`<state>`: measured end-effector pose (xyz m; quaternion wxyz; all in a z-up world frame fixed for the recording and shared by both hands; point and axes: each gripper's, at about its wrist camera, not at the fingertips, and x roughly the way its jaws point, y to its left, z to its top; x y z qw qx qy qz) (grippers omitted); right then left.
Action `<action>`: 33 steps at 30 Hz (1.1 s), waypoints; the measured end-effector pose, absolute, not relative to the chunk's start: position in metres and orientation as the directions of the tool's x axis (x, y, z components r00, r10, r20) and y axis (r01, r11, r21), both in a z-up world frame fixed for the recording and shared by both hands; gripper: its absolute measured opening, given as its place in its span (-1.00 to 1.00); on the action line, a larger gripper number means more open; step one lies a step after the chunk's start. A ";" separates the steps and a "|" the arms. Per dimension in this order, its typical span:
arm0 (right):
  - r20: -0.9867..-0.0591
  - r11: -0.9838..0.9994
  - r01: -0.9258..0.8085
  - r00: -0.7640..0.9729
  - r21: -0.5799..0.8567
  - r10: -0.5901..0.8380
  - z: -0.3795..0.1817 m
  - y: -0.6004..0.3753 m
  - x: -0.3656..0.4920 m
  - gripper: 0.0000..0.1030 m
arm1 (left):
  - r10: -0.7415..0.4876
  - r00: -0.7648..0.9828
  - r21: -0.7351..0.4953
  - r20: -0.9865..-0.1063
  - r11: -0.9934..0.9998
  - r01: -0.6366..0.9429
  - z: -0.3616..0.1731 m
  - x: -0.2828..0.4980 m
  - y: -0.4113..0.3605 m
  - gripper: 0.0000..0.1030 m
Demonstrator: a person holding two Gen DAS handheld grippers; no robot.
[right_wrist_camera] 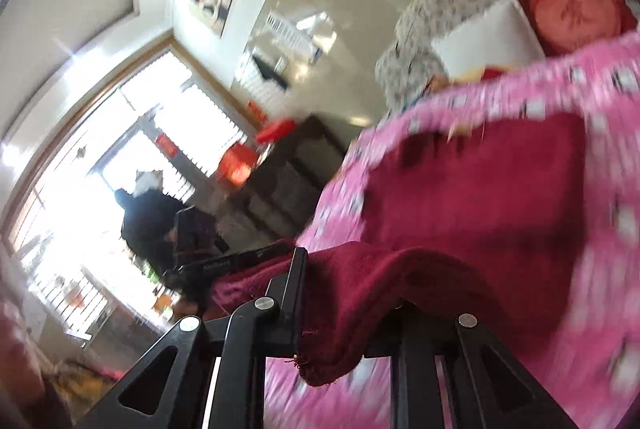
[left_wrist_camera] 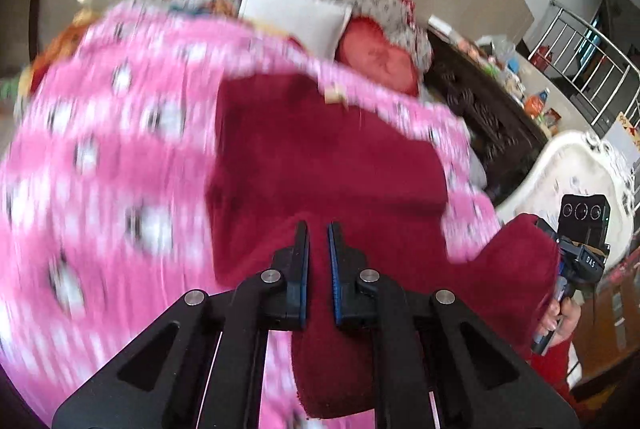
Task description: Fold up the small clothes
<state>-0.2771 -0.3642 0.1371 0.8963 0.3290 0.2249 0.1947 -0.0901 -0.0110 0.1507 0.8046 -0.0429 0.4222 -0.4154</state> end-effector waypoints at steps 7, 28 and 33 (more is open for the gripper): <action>-0.407 0.741 0.065 0.866 0.669 0.292 0.104 -0.454 -0.148 -0.58 | -0.612 0.329 -0.379 -0.720 0.742 0.553 0.127 0.028 -0.100 -0.85; -0.571 0.885 0.225 0.819 0.407 0.055 0.100 -0.433 -0.116 -0.01 | -0.555 0.443 -0.295 -0.704 0.796 0.528 0.115 0.036 -0.124 0.33; -0.701 0.875 0.399 0.706 0.275 -0.101 0.065 -0.467 -0.086 -0.01 | -0.401 0.457 -0.190 -0.794 0.878 0.440 0.064 0.069 -0.144 0.33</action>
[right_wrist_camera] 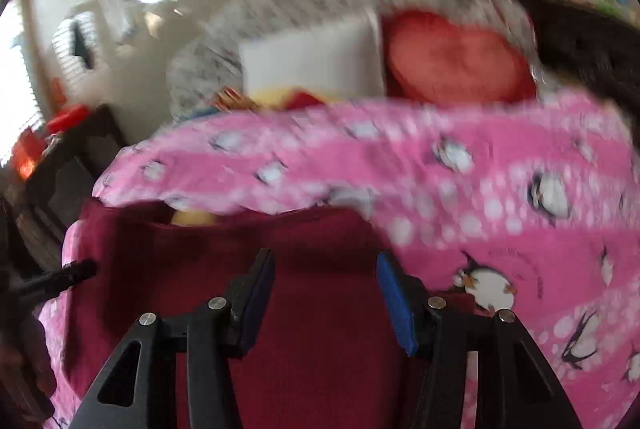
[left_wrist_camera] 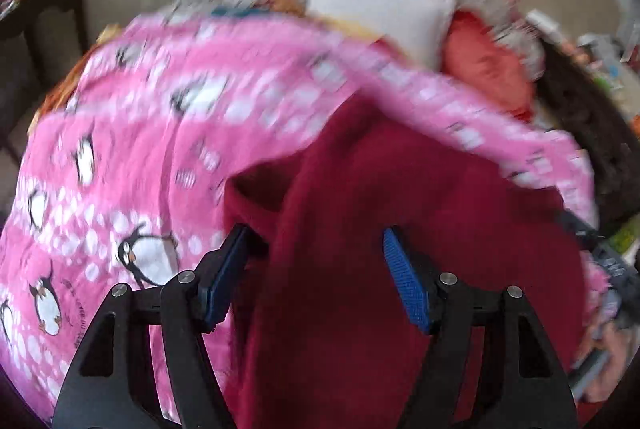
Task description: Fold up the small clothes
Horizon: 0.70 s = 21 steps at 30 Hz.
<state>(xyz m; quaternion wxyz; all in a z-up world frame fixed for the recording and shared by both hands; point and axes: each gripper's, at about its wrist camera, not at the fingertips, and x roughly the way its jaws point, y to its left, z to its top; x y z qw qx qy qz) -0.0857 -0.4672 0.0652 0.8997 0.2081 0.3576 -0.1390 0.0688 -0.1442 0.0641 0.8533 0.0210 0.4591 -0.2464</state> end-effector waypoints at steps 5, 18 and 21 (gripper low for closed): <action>-0.614 0.852 0.388 0.783 0.352 -0.103 0.081 -0.484 -0.130 0.00 | -0.451 0.427 -0.270 -0.784 0.866 0.420 0.056 0.081 -0.132 0.36; -0.616 0.920 0.347 0.770 0.182 -0.169 0.090 -0.462 -0.128 -0.85 | -0.454 0.435 -0.261 -0.777 0.862 0.434 0.056 0.076 -0.132 0.36; -0.680 0.899 0.402 0.709 0.177 -0.183 0.071 -0.476 -0.119 -0.85 | -0.445 0.452 -0.249 -0.773 0.868 0.430 0.053 0.076 -0.134 0.38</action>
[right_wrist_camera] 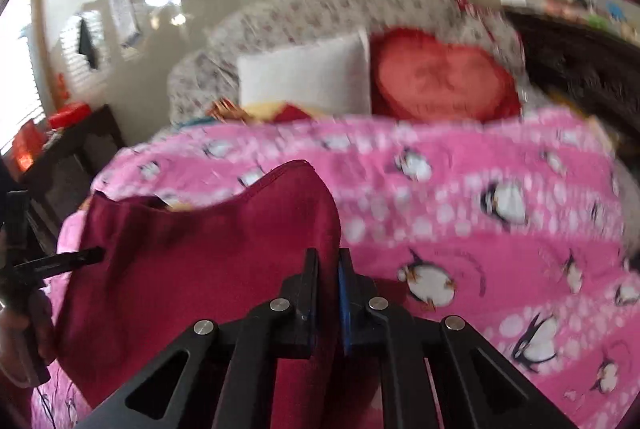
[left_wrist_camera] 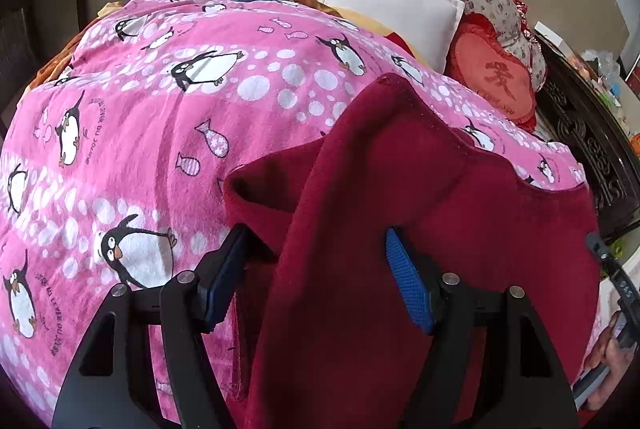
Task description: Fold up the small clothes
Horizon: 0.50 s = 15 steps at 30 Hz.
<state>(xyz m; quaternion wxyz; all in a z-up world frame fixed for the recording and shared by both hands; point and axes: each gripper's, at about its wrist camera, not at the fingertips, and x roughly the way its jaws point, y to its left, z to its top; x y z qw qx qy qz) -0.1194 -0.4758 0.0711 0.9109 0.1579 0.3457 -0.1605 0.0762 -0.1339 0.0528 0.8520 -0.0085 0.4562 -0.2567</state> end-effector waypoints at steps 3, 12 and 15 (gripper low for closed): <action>-0.680 0.888 0.415 0.710 0.198 -0.180 0.063 -0.482 -0.119 -0.81 | -0.431 0.458 -0.235 -0.777 0.874 0.425 0.055 0.074 -0.136 0.38; -0.595 0.908 0.299 0.801 0.293 -0.072 0.112 -0.432 -0.168 -0.30 | -0.409 0.502 -0.206 -0.762 0.888 0.411 0.075 0.042 -0.094 0.38; -0.627 0.924 0.262 0.778 0.278 -0.032 0.102 -0.410 -0.167 -0.30 | -0.438 0.502 -0.231 -0.746 0.877 0.421 0.072 0.024 -0.077 0.38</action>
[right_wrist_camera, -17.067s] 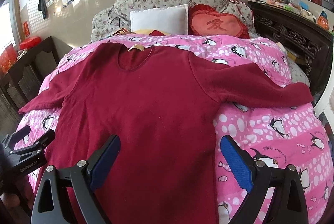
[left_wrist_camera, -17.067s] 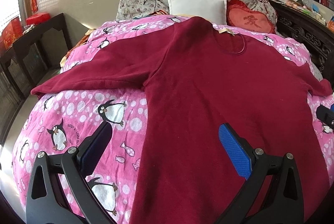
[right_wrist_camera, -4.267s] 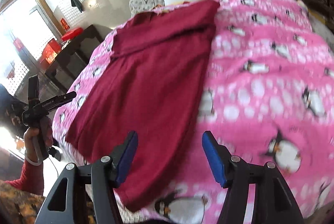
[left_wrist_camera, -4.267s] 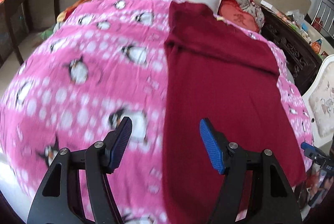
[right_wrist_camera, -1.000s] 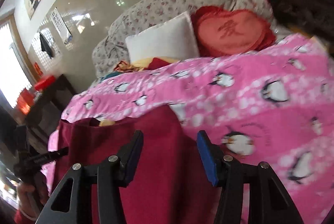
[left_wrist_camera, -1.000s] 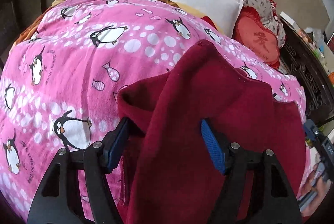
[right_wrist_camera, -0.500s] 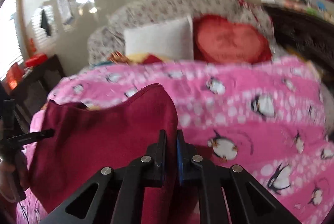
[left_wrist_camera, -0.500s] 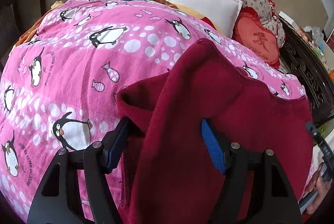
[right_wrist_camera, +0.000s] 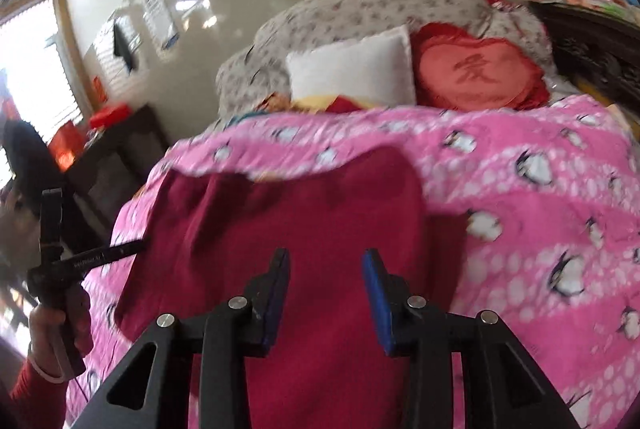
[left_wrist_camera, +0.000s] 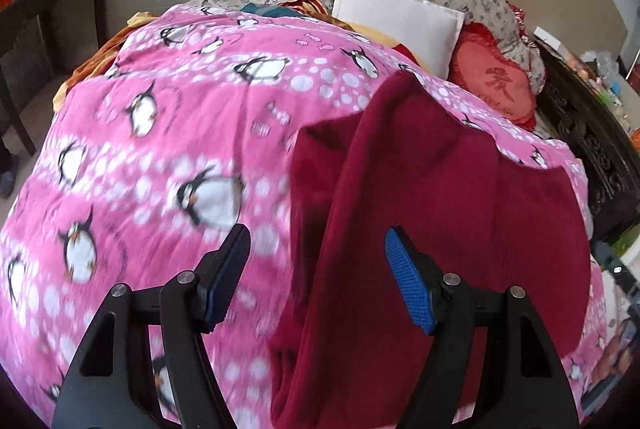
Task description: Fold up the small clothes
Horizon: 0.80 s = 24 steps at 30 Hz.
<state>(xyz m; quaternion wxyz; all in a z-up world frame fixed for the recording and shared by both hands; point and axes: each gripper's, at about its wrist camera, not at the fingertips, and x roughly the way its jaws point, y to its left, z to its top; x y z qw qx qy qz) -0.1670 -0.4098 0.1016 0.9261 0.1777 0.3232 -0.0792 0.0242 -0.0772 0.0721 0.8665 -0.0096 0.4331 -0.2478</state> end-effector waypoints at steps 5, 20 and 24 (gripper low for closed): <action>-0.682 0.925 0.310 0.727 0.217 -0.084 0.073 -0.409 -0.146 -0.30 | -0.473 0.466 -0.271 -0.748 0.858 0.436 0.056 0.023 -0.078 0.38; -0.644 0.845 0.353 0.765 0.403 -0.012 0.070 -0.446 -0.227 0.47 | -0.563 0.359 -0.440 -0.744 0.818 0.370 0.027 0.027 -0.054 0.54; -0.652 0.826 0.307 0.752 0.473 0.094 0.045 -0.451 -0.222 0.53 | -0.562 0.384 -0.425 -0.732 0.818 0.388 0.021 0.021 -0.063 0.75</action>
